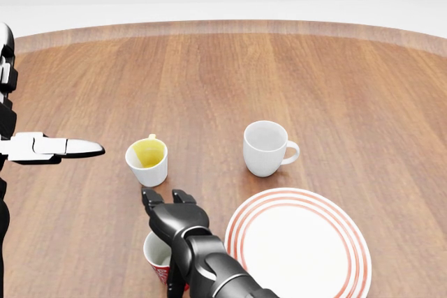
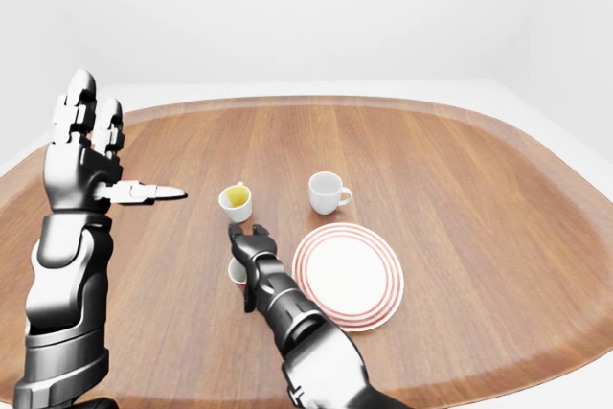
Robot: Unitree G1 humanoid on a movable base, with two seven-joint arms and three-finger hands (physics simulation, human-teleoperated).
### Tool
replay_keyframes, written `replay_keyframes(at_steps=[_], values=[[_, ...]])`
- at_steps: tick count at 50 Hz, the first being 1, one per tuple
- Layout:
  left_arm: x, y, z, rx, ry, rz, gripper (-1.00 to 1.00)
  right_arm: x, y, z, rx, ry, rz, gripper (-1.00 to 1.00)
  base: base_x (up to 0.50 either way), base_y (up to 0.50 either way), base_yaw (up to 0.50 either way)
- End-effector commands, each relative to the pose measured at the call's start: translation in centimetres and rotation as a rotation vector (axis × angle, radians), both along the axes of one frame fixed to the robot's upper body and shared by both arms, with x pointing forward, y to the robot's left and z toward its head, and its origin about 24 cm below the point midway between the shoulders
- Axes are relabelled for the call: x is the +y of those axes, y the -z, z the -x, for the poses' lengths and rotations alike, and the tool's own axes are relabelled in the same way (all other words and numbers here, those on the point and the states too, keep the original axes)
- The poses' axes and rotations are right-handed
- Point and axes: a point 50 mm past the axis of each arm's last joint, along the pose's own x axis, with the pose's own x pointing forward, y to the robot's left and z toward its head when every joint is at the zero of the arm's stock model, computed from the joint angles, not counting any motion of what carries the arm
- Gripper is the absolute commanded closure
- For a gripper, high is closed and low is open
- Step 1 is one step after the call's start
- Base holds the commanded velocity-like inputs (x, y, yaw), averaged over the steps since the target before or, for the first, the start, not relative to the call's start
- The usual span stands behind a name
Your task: Pick up the red mug and put it on the plate
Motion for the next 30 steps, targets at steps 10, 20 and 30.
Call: replay_keyframes(at_steps=[10,20,30], values=[[0.1,0.3,0.0,0.01,0.0,0.005,-1.0,0.0,-0.1,-0.2,0.003,0.006,0.007,-1.0,0.0,0.0,0.0],[0.2,0.5,0.1,0.018,-0.004,0.008,-1.0,-0.3,0.3,0.0,0.013,0.017,0.012,-1.0,0.0,0.0,0.0],[0.2,0.7,0.0,0.028,-0.003,0.009,-1.0,-0.5,1.0,0.4,0.024,0.019,0.026,-1.0,0.0,0.0,0.0]])
